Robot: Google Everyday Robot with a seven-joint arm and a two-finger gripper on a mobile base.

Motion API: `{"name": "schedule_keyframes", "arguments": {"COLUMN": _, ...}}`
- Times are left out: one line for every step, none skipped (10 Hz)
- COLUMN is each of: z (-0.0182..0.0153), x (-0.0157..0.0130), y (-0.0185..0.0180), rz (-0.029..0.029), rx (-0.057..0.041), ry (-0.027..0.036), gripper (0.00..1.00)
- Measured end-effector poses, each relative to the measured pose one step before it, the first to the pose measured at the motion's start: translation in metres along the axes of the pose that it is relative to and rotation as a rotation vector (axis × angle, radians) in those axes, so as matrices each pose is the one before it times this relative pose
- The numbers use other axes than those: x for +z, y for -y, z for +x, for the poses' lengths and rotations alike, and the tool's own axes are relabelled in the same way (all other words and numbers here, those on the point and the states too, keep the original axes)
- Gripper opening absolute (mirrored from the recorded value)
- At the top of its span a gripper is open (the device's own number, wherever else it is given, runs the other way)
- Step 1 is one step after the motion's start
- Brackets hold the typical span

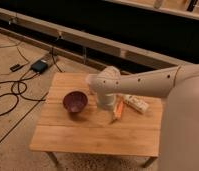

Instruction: Drag the pepper across the table

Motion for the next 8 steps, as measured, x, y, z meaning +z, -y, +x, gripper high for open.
{"name": "schedule_keyframes", "arguments": {"z": -0.00145, "x": 0.00883, "y": 0.00393, "rz": -0.00367, "rx": 0.01213, "ry": -0.00327, "gripper": 0.65}}
{"name": "schedule_keyframes", "arguments": {"z": -0.00121, "x": 0.00705, "y": 0.00373, "rz": -0.00316, "rx": 0.01143, "ry": -0.00223, "gripper": 0.65}}
{"name": "schedule_keyframes", "arguments": {"z": -0.00064, "x": 0.01091, "y": 0.00774, "rz": -0.00225, "rx": 0.02186, "ry": -0.00614, "gripper": 0.65}}
{"name": "schedule_keyframes", "arguments": {"z": 0.0, "x": 0.00766, "y": 0.00564, "rz": -0.00185, "rx": 0.01589, "ry": -0.00399, "gripper": 0.65}}
{"name": "schedule_keyframes", "arguments": {"z": 0.00033, "x": 0.0034, "y": 0.00297, "rz": -0.00036, "rx": 0.0083, "ry": -0.0023, "gripper": 0.65}}
{"name": "schedule_keyframes", "arguments": {"z": 0.00071, "x": 0.0078, "y": 0.00611, "rz": -0.00166, "rx": 0.01613, "ry": -0.00371, "gripper": 0.65}}
{"name": "schedule_keyframes", "arguments": {"z": 0.00035, "x": 0.0041, "y": 0.00305, "rz": -0.00209, "rx": 0.00848, "ry": -0.00226, "gripper": 0.65}}
{"name": "schedule_keyframes", "arguments": {"z": -0.00026, "x": 0.00417, "y": 0.00182, "rz": -0.00182, "rx": 0.00313, "ry": -0.00085, "gripper": 0.65}}
